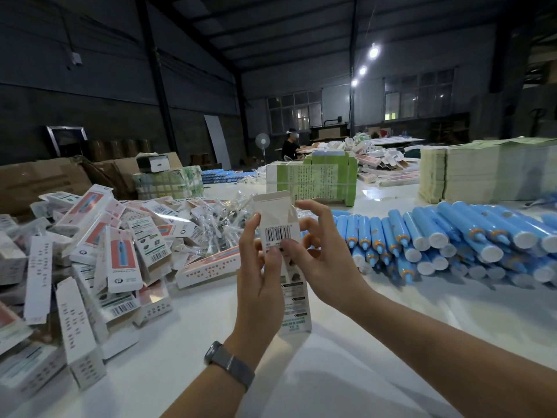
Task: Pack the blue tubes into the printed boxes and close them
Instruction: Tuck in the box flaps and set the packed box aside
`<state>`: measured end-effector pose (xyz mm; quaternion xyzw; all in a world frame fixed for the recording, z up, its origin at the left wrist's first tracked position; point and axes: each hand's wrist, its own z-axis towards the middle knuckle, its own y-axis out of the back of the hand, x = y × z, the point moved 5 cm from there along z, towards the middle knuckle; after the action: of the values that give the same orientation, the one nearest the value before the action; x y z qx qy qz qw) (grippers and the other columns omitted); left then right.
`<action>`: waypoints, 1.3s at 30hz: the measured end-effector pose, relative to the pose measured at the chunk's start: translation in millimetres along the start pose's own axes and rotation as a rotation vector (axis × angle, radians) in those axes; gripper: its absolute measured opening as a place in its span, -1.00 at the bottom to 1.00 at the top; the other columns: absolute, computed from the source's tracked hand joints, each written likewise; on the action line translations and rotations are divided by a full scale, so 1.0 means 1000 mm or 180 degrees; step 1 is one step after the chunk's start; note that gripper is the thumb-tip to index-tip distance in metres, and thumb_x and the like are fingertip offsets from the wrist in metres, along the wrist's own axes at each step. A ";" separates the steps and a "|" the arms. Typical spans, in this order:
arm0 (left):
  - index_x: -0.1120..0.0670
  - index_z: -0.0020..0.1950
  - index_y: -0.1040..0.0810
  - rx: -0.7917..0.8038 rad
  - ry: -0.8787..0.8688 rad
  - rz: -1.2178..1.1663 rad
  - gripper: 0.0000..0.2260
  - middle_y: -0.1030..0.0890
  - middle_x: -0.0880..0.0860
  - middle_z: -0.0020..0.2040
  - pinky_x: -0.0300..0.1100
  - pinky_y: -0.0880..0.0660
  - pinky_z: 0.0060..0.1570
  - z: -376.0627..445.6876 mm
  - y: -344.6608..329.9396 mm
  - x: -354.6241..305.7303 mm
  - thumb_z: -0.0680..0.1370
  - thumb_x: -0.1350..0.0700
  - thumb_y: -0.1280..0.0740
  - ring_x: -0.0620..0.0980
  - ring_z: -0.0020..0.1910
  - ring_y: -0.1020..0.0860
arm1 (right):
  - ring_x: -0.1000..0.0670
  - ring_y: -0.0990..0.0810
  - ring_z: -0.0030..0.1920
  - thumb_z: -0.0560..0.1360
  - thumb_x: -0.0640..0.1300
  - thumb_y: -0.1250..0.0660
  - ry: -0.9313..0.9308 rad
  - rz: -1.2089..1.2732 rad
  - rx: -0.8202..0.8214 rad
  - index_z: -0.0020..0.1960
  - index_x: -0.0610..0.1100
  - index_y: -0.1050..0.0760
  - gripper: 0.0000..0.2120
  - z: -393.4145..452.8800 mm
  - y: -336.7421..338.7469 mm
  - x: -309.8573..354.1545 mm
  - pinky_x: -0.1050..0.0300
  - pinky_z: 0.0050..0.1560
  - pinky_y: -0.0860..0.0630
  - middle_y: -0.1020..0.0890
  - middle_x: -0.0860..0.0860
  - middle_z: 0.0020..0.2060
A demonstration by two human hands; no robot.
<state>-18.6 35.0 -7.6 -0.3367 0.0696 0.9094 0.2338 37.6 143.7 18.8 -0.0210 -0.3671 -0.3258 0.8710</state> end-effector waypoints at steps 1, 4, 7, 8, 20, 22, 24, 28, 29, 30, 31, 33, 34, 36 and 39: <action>-0.43 0.40 -0.29 0.0015 0.0027 0.0004 -0.63 -0.62 -0.17 0.12 0.25 -0.58 0.07 0.000 -0.001 0.001 0.61 -0.13 -0.15 0.07 0.10 -0.62 | 0.15 -0.49 -0.30 0.48 0.06 -0.32 -0.0001 -0.0003 -0.0012 0.24 0.34 -0.25 -0.58 0.000 0.000 0.000 0.01 -0.19 -0.55 -0.61 0.19 -0.06; -0.37 0.37 -0.35 -0.0001 0.0090 -0.0059 -0.67 -0.63 -0.13 0.06 0.35 -0.55 0.05 0.002 -0.001 0.004 0.61 -0.12 -0.16 0.10 0.03 -0.64 | 0.15 -0.48 -0.31 0.48 0.06 -0.32 -0.0008 -0.0021 -0.0034 0.21 0.37 -0.26 -0.60 -0.001 0.000 -0.001 0.00 -0.19 -0.54 -0.60 0.20 -0.06; -0.35 0.32 -0.38 -0.0006 0.0109 -0.0091 -0.71 -0.64 -0.10 0.04 0.34 -0.57 -0.01 0.004 -0.001 0.004 0.61 -0.11 -0.17 0.09 -0.03 -0.64 | 0.14 -0.48 -0.30 0.47 0.06 -0.32 -0.0054 -0.0055 -0.0050 0.22 0.35 -0.26 -0.60 0.000 0.001 -0.002 0.00 -0.17 -0.54 -0.60 0.13 -0.03; -0.34 0.31 -0.39 -0.0010 0.0112 -0.0096 -0.72 -0.64 -0.07 0.04 0.34 -0.58 -0.03 0.004 -0.001 0.005 0.63 -0.08 -0.16 0.10 -0.05 -0.65 | 0.14 -0.48 -0.30 0.47 0.06 -0.33 -0.0060 -0.0062 -0.0049 0.21 0.36 -0.26 -0.60 0.000 0.001 -0.002 0.01 -0.18 -0.54 -0.60 0.13 -0.02; -0.35 0.27 -0.40 -0.0029 0.0061 -0.0075 -0.74 -0.63 0.04 -0.05 0.18 -0.58 -0.16 0.004 -0.003 0.000 0.63 -0.05 -0.15 0.23 -0.15 -0.61 | 0.14 -0.48 -0.31 0.48 -0.04 -0.39 0.0009 0.0019 0.0173 0.02 0.12 -0.43 -0.81 0.005 0.009 0.005 0.20 -0.30 -0.46 -0.58 0.23 -0.12; -0.35 0.26 -0.40 -0.0034 0.0085 -0.0063 -0.74 -0.61 0.08 -0.07 0.25 -0.56 -0.17 0.003 -0.003 -0.001 0.64 -0.04 -0.14 0.29 -0.15 -0.58 | 0.16 -0.49 -0.27 0.50 -0.12 -0.44 0.0068 -0.0037 0.0193 0.00 0.10 -0.44 -0.78 0.007 0.011 0.007 0.26 -0.30 -0.44 -0.58 0.22 -0.09; -0.36 0.26 -0.40 -0.0064 0.0109 -0.0062 -0.73 -0.57 0.13 -0.08 0.32 -0.53 -0.18 0.002 -0.002 -0.001 0.64 -0.03 -0.13 0.38 -0.16 -0.53 | 0.12 -0.54 -0.13 0.49 -0.19 -0.47 0.0159 -0.0112 0.0127 0.01 0.05 -0.47 -0.76 0.008 0.013 0.011 0.21 -0.29 -0.48 -0.59 0.19 0.02; -0.32 0.27 -0.41 -0.0105 0.0117 -0.0137 -0.73 -0.56 0.15 -0.07 0.28 -0.52 -0.17 0.003 -0.001 -0.001 0.64 -0.01 -0.14 0.38 -0.16 -0.51 | 0.06 -0.56 0.09 0.42 -0.20 -0.53 0.0477 -0.0309 0.0037 0.01 0.05 -0.47 -0.69 0.011 0.016 0.024 0.17 -0.14 -0.55 -0.53 0.21 0.19; -0.32 0.28 -0.41 -0.0106 0.0109 -0.0141 -0.72 -0.57 0.13 -0.07 0.22 -0.53 -0.18 0.003 -0.001 -0.001 0.64 0.00 -0.14 0.32 -0.17 -0.53 | 0.08 -0.56 0.09 0.41 -0.19 -0.54 0.0524 -0.0353 -0.0009 0.02 0.11 -0.42 -0.63 0.011 0.016 0.026 0.19 -0.11 -0.53 -0.54 0.24 0.15; -0.34 0.28 -0.41 -0.0092 0.0112 -0.0155 -0.71 -0.59 0.09 -0.06 0.15 -0.54 -0.17 0.003 -0.001 -0.001 0.64 0.00 -0.13 0.25 -0.16 -0.57 | 0.08 -0.57 0.07 0.39 -0.18 -0.55 0.0542 -0.0390 -0.0053 0.03 0.16 -0.36 -0.56 0.011 0.016 0.027 0.20 -0.09 -0.51 -0.55 0.25 0.09; -0.37 0.27 -0.41 -0.0075 0.0118 -0.0167 -0.70 -0.61 0.05 -0.05 0.11 -0.56 -0.15 0.002 -0.002 0.000 0.64 0.01 -0.13 0.19 -0.13 -0.59 | 0.08 -0.57 0.06 0.38 -0.19 -0.56 0.0542 -0.0385 -0.0080 0.04 0.16 -0.33 -0.51 0.012 0.016 0.028 0.18 -0.09 -0.51 -0.57 0.24 0.04; -0.44 0.26 -0.39 -0.0064 0.0077 -0.0114 -0.65 -0.63 -0.06 -0.03 0.01 -0.59 -0.11 0.002 -0.003 0.000 0.64 0.02 -0.12 0.07 -0.09 -0.62 | 0.07 -0.57 0.02 0.37 -0.20 -0.56 0.0528 -0.0305 -0.0071 0.08 0.16 -0.31 -0.47 0.013 0.016 0.028 0.16 -0.10 -0.50 -0.60 0.18 0.01; -0.46 0.27 -0.37 -0.0068 0.0036 -0.0068 -0.64 -0.63 -0.10 -0.02 -0.07 -0.60 -0.11 0.001 -0.004 0.000 0.64 0.03 -0.12 -0.01 -0.09 -0.63 | 0.07 -0.56 0.02 0.37 -0.19 -0.56 0.0523 -0.0291 -0.0046 0.11 0.17 -0.32 -0.46 0.014 0.016 0.028 0.17 -0.11 -0.49 -0.61 0.18 0.00; -0.42 0.30 -0.33 -0.0133 -0.0040 -0.0032 -0.63 -0.63 -0.08 0.02 -0.18 -0.58 -0.08 0.001 -0.005 -0.002 0.64 0.05 -0.14 -0.07 -0.05 -0.64 | 0.08 -0.55 0.01 0.39 -0.20 -0.55 0.0568 -0.0391 0.0020 0.17 0.14 -0.42 -0.51 0.015 0.017 0.028 0.18 -0.12 -0.49 -0.60 0.18 -0.01; -0.45 0.26 -0.29 -0.0239 -0.0013 -0.0082 -0.61 -0.60 0.20 0.07 -0.04 -0.58 -0.04 0.001 -0.003 -0.003 0.62 0.06 -0.18 0.10 -0.04 -0.64 | 0.06 -0.56 0.01 0.42 -0.25 -0.52 0.0649 -0.0568 0.0090 0.10 -0.05 -0.60 -0.71 0.014 0.015 0.027 0.13 -0.13 -0.50 -0.59 0.13 0.03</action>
<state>-15.0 36.9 -4.8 -0.3443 0.0305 0.9090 0.2328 51.4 144.2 49.5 0.0572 -0.2816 -0.3972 0.8716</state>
